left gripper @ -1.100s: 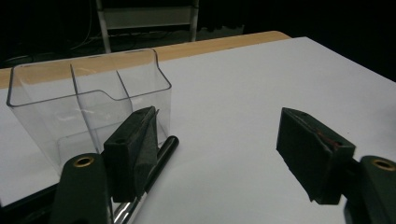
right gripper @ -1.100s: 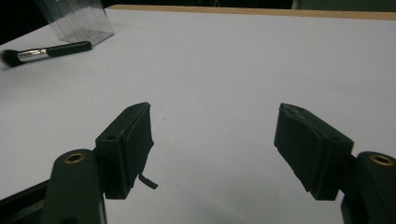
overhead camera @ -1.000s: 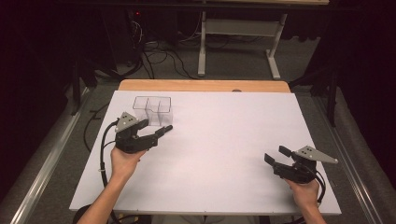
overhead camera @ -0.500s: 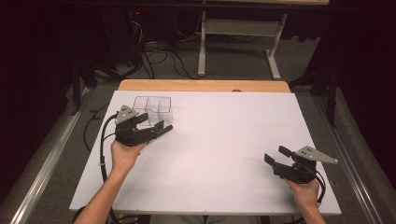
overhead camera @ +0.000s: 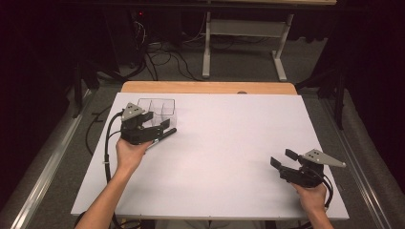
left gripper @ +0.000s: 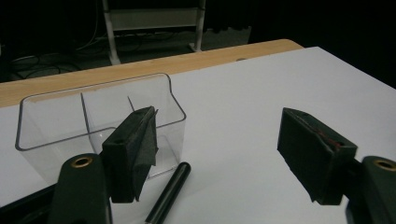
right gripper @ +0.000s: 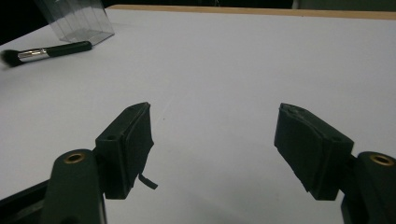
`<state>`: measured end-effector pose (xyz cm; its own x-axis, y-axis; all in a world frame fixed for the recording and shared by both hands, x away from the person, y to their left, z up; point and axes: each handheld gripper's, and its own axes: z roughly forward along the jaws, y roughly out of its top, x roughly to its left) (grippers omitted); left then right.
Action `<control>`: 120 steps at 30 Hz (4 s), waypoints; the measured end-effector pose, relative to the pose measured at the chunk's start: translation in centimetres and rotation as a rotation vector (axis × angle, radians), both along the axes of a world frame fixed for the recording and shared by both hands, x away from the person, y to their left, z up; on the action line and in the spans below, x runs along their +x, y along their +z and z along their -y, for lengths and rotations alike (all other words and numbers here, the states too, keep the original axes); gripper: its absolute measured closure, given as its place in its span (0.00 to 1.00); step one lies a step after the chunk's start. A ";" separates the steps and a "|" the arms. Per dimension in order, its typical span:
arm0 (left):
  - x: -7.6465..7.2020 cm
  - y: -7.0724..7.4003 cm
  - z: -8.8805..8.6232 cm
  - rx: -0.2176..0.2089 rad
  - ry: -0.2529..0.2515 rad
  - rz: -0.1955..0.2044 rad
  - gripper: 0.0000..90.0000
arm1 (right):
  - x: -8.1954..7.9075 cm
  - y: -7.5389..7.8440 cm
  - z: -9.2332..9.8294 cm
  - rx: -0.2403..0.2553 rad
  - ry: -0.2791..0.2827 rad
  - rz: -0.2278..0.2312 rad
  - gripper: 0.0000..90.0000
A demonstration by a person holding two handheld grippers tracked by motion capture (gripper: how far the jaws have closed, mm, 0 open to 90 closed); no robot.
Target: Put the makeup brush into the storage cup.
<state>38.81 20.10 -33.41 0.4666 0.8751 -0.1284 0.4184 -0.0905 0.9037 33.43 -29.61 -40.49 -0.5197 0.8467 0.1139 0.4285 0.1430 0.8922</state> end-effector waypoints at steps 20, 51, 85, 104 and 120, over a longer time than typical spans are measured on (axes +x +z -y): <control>1.3 0.4 0.4 0.012 0.003 -0.008 0.31 | 0.0 0.0 0.0 -0.002 0.000 -0.002 0.33; 3.8 0.7 0.6 -0.004 0.028 -0.059 0.36 | 0.0 0.0 0.0 -0.002 0.000 -0.003 0.33; 3.2 1.3 -0.6 0.125 0.012 -0.145 0.43 | -0.1 0.0 -0.1 -0.009 0.003 -0.004 0.33; 3.3 1.6 -0.5 0.180 -0.008 -0.190 0.40 | -0.1 0.0 -0.2 -0.010 0.004 -0.006 0.33; 3.9 1.6 -0.5 0.228 -0.042 -0.279 0.39 | 0.0 0.0 -0.1 -0.009 0.006 -0.007 0.33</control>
